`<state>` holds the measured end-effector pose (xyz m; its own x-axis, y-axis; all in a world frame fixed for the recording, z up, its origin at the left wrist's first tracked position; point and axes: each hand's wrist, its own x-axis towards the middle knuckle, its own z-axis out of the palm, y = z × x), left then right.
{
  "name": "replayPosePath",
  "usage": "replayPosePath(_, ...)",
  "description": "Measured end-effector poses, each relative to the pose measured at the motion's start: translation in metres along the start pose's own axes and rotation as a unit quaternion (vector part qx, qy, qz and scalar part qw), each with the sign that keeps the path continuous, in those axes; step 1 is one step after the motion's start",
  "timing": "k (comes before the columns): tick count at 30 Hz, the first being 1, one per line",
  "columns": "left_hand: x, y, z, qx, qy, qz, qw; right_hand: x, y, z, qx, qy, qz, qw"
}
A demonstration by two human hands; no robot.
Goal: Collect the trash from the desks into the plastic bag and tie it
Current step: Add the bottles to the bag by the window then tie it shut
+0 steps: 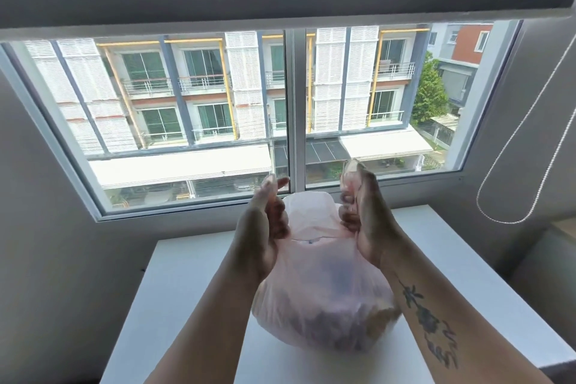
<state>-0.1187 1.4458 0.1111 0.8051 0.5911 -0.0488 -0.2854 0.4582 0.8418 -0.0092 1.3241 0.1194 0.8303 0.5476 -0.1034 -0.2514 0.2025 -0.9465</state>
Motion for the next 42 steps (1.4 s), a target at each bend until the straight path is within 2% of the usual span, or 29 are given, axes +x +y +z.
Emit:
replayPosePath(3, -0.002, -0.001, -0.002, -0.082, -0.04, -0.014, 0.996, -0.001, 0.002, -0.002, 0.052, -0.005, 0.01, 0.999)
replayPosePath(5, 0.0, -0.004, -0.004, -0.097, -0.015, -0.004, 0.995, 0.001, 0.005, -0.004, 0.06, 0.036, 0.001, 0.998)
replayPosePath(8, 0.003, -0.009, -0.004, -0.063, 0.006, 0.036, 0.997, 0.002, 0.011, -0.002, 0.07, 0.071, -0.032, 0.995)
replayPosePath(11, 0.003, -0.012, -0.007, -0.031, -0.044, 0.044, 0.998, 0.001, 0.014, 0.003, 0.1, 0.086, -0.074, 0.989)
replayPosePath(13, 0.002, -0.013, -0.01, 0.041, -0.086, 0.027, 0.995, -0.002, 0.016, 0.006, 0.094, 0.087, -0.092, 0.987)
replayPosePath(16, 0.004, -0.014, -0.005, 0.106, -0.122, 0.015, 0.987, -0.005, 0.02, 0.01, 0.099, 0.026, -0.099, 0.99)
replayPosePath(18, 0.005, -0.013, -0.001, 0.122, -0.14, 0.028, 0.982, -0.009, 0.022, 0.014, 0.11, -0.038, -0.101, 0.988)
replayPosePath(20, 0.006, -0.012, 0.001, 0.151, -0.157, 0.041, 0.975, -0.011, 0.021, 0.016, 0.109, -0.069, -0.103, 0.986)
replayPosePath(22, 0.006, -0.012, 0.003, 0.155, -0.136, 0.037, 0.978, -0.011, 0.021, 0.016, 0.075, -0.08, -0.094, 0.99)
replayPosePath(27, 0.013, -0.017, 0.013, 0.122, -0.008, 0.028, 0.992, -0.015, 0.022, 0.01, -0.023, -0.122, -0.079, 0.989)
replayPosePath(31, 0.012, -0.016, 0.013, 0.126, 0.005, 0.032, 0.992, -0.017, 0.022, 0.011, -0.128, -0.096, -0.132, 0.978)
replayPosePath(35, 0.01, -0.015, 0.015, 0.153, 0.011, 0.058, 0.987, -0.015, 0.021, 0.014, -0.066, -0.072, -0.125, 0.987)
replayPosePath(40, 0.006, -0.02, 0.01, 0.175, 0.094, 0.141, 0.97, -0.015, 0.025, 0.015, -0.064, -0.036, -0.14, 0.987)
replayPosePath(42, 0.005, -0.022, 0.009, 0.181, 0.096, 0.165, 0.965, -0.015, 0.026, 0.015, -0.031, -0.021, -0.136, 0.99)
